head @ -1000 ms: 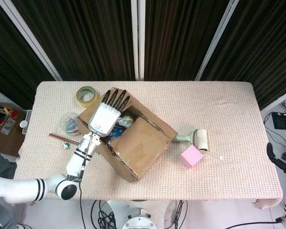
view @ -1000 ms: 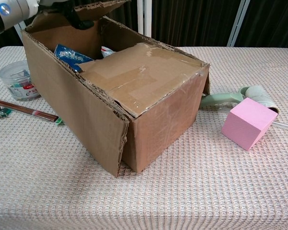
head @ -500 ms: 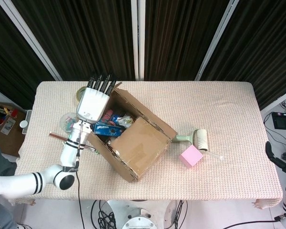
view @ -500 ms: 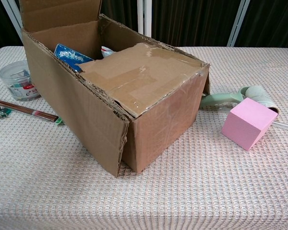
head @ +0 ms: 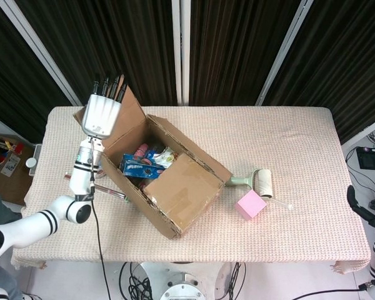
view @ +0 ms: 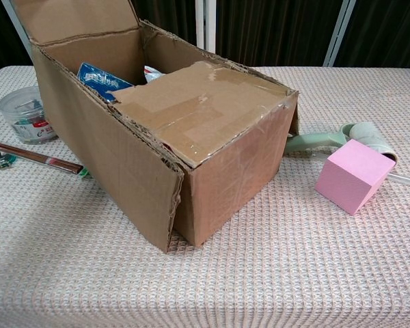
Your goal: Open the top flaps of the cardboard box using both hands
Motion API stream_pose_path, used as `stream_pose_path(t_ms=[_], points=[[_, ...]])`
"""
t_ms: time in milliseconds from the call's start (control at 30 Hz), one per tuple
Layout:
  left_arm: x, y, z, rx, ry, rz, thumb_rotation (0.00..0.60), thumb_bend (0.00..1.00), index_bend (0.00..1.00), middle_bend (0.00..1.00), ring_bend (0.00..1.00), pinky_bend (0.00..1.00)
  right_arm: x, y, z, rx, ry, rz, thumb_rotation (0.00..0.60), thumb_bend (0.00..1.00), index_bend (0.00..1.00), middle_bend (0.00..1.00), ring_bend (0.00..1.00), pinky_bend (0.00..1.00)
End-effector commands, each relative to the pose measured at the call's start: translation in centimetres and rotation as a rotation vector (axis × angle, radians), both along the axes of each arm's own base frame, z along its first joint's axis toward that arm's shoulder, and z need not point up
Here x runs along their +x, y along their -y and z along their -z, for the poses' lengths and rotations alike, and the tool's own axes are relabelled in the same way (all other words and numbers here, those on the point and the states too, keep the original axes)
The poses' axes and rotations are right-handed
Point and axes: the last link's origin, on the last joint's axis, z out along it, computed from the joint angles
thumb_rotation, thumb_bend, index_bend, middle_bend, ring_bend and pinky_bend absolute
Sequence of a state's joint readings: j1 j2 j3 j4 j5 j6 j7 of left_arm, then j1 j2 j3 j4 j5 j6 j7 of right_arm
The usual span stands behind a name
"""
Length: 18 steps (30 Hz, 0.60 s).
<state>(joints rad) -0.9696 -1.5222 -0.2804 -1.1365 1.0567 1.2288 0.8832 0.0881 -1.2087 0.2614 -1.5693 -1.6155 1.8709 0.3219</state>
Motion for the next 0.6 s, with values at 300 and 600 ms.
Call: stream_pose_path(t_ms=[300,600], points=[[-2.0,1.0,-2.0,-0.033,0.329,-0.046,0.6,0.04,0.0,0.0,0.06,0.15,1.2,0.5,0.9,0.057,-0.031,-0.033,0.6,0.27,0.0,0.0,0.0,0.0],[-8.7,7.2,-7.5,-0.107,0.46,-0.088,0.592,0.0,0.04,0.1,0.06,0.15,5.5,1.7,2.2,0.24,-0.202,-0.163,0.6,0.19,0.0,0.0,0.0,0.0]])
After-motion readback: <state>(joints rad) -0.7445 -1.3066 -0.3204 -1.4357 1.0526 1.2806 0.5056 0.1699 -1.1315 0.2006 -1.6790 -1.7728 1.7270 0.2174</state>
